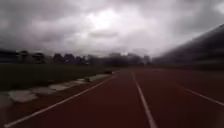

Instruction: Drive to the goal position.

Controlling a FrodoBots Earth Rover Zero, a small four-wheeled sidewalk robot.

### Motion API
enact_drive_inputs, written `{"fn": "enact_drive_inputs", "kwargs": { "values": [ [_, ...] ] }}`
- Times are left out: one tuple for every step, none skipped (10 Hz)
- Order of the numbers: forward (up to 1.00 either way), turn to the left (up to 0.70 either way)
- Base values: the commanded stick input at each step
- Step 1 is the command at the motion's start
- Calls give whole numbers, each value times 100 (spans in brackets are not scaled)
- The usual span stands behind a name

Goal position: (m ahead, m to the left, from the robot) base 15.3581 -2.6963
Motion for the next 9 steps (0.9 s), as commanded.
{"fn": "enact_drive_inputs", "kwargs": {
  "values": [
    [70,0],
    [70,0],
    [70,0],
    [70,0],
    [70,0],
    [70,0],
    [70,0],
    [70,0],
    [70,0]
  ]
}}
